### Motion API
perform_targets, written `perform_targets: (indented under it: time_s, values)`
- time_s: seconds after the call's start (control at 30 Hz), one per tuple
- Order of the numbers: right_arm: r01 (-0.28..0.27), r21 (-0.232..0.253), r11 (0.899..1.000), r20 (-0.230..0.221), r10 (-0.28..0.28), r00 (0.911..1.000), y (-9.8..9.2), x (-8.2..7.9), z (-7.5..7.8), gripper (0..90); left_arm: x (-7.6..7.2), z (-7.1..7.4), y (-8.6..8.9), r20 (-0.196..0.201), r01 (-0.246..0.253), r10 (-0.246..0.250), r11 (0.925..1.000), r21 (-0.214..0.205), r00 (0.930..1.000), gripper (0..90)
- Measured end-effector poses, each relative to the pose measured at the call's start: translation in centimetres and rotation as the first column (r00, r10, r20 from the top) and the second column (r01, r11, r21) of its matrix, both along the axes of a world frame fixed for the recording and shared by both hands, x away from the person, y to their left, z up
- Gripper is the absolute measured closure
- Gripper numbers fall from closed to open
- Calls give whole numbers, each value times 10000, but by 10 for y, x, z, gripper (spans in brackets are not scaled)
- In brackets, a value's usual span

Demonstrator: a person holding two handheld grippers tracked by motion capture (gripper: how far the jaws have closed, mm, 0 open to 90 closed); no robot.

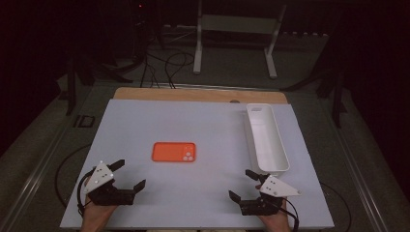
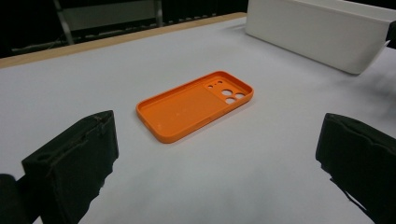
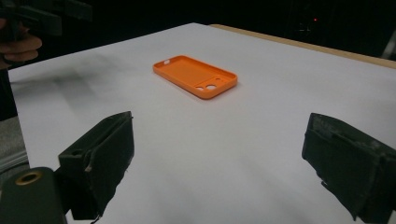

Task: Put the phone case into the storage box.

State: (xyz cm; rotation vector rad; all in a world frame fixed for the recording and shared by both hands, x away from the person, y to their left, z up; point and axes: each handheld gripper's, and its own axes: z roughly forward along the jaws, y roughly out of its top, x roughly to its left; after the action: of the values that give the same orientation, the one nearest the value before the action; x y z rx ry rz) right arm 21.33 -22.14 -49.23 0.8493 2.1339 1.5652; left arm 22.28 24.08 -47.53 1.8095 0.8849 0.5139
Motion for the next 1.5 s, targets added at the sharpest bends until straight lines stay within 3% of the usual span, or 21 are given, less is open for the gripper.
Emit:
perform_targets:
  time_s: [0.47, 0.63, 1.33, 1.5]
  values:
    - [128, 182, 9998, 80, -129, 9999, 0, -1, 2, 93, 4, 4, 0, -177, -58, 54, 9998, -207, 9998, 1]
    - [171, 360, 9992, 101, -175, 9998, -5, 0, 2, 93, 7, 10, -1, -4, 32, -33, 9995, -308, 10000, 1]
    - [288, 335, 9990, 20, -288, 9996, -7, 0, 3, 93, 32, 27, -15, 15, 282, -282, 9995, 166, 9996, 1]
    - [250, 320, 9992, 12, -251, 9997, -6, 0, 2, 93, 39, 28, -18, 23, 220, -220, 9997, 121, 9998, 1]
